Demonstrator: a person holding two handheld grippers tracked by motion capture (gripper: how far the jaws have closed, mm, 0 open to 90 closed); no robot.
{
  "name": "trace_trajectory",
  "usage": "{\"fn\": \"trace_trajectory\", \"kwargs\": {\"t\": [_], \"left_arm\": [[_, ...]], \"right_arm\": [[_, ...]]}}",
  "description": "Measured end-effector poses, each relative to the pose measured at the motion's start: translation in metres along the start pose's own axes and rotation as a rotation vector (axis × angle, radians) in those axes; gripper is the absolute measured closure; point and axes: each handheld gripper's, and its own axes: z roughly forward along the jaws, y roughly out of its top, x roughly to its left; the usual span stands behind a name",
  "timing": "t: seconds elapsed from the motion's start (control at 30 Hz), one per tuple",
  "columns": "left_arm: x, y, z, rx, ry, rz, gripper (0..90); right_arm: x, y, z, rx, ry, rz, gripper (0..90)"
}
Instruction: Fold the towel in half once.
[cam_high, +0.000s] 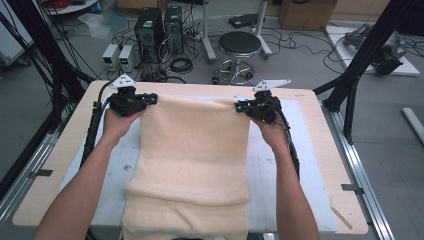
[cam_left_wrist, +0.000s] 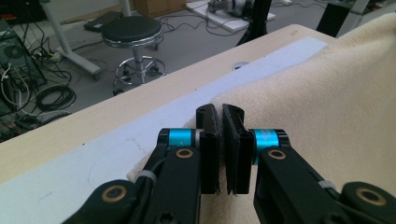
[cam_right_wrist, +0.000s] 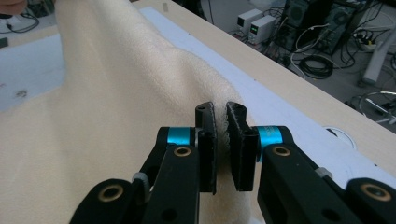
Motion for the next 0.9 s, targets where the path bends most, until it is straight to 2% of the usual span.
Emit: {"fn": "trace_trajectory", "kwargs": {"t": [0.07, 0.23, 0.33, 0.4, 0.7, 0.8, 0.9], "left_arm": [[0.001, -0.001, -0.003, 0.005, -0.005, 0.008, 85.1], [-0.001, -0.007, -0.014, 0.002, -0.023, 0.02, 85.1], [-0.004, -0.011, -0.022, -0.015, -0.033, 0.022, 85.1], [-0.008, -0.014, -0.03, -0.025, -0.043, 0.033, 85.0], [-0.037, -0.04, -0.067, -0.059, -0.105, 0.072, 84.9], [-0.048, -0.05, -0.078, -0.069, -0.119, 0.086, 84.8], [-0.061, -0.065, -0.091, -0.072, -0.138, 0.106, 84.7]], "right_arm": [[0.001, 0.0, -0.001, -0.007, 0.018, 0.016, 83.6], [0.008, -0.002, -0.001, 0.003, 0.038, -0.007, 83.6], [0.013, -0.006, -0.005, -0.012, 0.064, 0.003, 83.6], [0.017, -0.008, -0.008, -0.012, 0.078, -0.006, 83.5], [0.042, -0.025, -0.028, -0.036, 0.148, -0.029, 83.5], [0.054, -0.033, -0.037, -0.038, 0.169, -0.038, 83.3], [0.069, -0.043, -0.046, -0.037, 0.187, -0.069, 83.1]]}}
